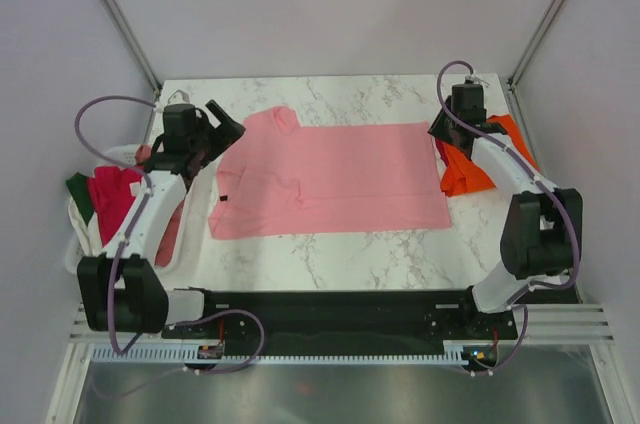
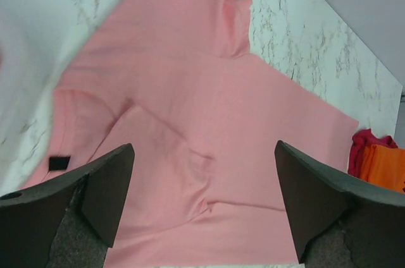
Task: Fold and stack the t-shirts
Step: Fold the tshirt
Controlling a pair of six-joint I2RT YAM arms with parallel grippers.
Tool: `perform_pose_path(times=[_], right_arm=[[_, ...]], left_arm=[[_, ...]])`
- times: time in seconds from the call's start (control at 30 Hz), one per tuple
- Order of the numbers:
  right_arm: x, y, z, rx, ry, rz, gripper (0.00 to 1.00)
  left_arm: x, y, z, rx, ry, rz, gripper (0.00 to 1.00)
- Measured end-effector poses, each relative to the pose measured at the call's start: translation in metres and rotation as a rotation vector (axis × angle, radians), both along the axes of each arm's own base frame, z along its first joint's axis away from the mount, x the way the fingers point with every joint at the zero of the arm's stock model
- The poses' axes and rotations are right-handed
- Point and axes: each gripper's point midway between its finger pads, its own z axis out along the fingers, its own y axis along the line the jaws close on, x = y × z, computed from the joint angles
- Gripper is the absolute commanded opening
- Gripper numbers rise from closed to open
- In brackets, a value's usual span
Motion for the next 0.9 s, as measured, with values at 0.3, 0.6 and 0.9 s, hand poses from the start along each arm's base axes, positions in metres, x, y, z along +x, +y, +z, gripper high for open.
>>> perform_pose_path(times=[0.3, 0.6, 0.9], right_arm=[[0.084, 0.006, -0.043, -0.060, 0.079, 0.018, 0.45], [0.135, 0.003, -0.089, -0.131, 0.134, -0.009, 0.53], [0.144, -0.007, -0.124, -0.186, 0.182, -0.042, 0.46]], left_arm=[[0.120, -0.017, -0.039, -0.007, 0.069, -0.066, 0.96], [0.204, -0.019, -0.071, 0.045, 0.064, -0.098, 0.95], [0.224, -0.018, -0.115, 0.052, 0.125, -0.098, 0.94]])
